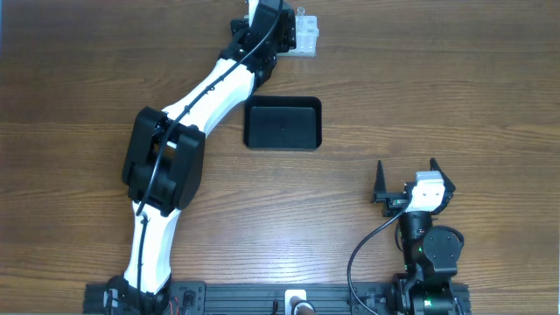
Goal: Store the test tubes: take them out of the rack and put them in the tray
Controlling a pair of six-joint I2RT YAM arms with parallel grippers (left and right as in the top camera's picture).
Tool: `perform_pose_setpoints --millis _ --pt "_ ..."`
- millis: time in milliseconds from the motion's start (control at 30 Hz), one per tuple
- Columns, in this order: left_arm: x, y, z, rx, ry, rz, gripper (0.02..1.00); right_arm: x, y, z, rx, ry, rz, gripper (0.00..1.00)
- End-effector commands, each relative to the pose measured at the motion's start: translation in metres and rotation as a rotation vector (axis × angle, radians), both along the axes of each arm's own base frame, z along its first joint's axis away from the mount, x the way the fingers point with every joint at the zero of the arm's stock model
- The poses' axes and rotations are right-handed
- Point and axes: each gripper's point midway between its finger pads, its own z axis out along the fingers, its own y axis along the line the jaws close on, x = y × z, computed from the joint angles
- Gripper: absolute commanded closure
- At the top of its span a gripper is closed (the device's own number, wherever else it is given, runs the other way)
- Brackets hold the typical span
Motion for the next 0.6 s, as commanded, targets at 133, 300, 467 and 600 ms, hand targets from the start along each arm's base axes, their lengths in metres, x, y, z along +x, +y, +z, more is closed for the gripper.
perform_pose_setpoints --millis 133,300,467,600 --pt "0.015 0.002 0.008 -0.02 -0.031 0.029 0.117 0.0 0.0 -0.002 -0.001 0.003 0.001 0.009" --pt "0.022 0.0 -0.001 -0.021 -0.027 0.028 0.112 0.0 0.0 -0.002 -0.001 0.004 0.001 0.009" --pt "0.022 -0.001 0.0 -0.023 -0.027 0.025 0.163 0.0 0.0 -0.002 -0.001 0.004 0.001 0.007" --pt "0.02 0.001 -0.004 -0.015 -0.008 0.026 0.194 0.0 0.0 -0.002 -0.001 0.003 0.001 0.007"
